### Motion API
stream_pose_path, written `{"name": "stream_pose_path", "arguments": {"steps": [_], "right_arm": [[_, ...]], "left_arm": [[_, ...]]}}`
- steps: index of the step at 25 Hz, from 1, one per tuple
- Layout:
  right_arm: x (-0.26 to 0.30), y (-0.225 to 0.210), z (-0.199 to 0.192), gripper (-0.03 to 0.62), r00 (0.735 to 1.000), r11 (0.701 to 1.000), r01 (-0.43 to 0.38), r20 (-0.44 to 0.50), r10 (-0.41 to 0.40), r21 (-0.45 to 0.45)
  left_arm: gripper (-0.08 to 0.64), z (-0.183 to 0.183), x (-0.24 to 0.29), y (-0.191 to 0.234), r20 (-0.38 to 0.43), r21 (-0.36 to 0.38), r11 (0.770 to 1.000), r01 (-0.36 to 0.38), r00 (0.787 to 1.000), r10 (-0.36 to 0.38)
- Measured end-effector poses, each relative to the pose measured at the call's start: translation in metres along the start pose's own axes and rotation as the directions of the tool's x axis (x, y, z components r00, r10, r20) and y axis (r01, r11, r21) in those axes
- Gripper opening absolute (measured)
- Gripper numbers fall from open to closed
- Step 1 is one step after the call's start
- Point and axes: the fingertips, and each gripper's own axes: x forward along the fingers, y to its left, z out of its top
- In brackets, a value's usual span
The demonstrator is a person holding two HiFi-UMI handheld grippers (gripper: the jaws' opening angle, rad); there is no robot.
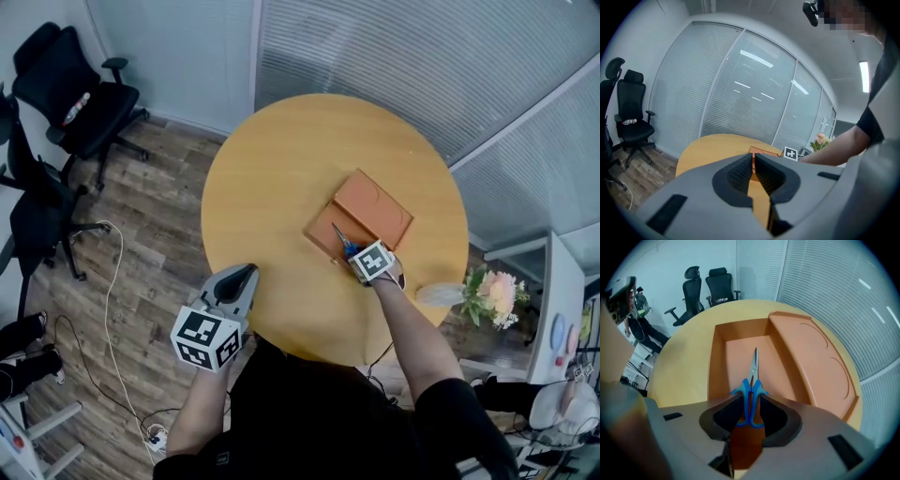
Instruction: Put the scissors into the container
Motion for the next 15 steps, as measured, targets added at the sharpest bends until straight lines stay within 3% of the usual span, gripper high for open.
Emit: {"name": "stream_pose_path", "arguments": {"steps": [3,9,15], "right_arm": [[-0.010,-0.007,0.008,0.140,0.997,0.998,0.019,0.067,-0.023,0.058],[-0.041,-0.017,0.008,0.124,0.977,0.991,0.050,0.201,-0.075,0.128],[-0.101,-0.029,0.015,0.101,0.913,0.975,0.044,0.389,-0.127,0.217]], "left_arm": [[0.026,0.003,-0.003,0.004,0.007,0.009,1.000,0.006,1.000,-0.007],[0.026,0.013,0.000,0.000,0.017,0.035,0.998,0.047,0.999,-0.047],[0.026,0.030,0.009,-0.022,-0.028,0.129,0.982,0.141,0.990,-0.138]]}}
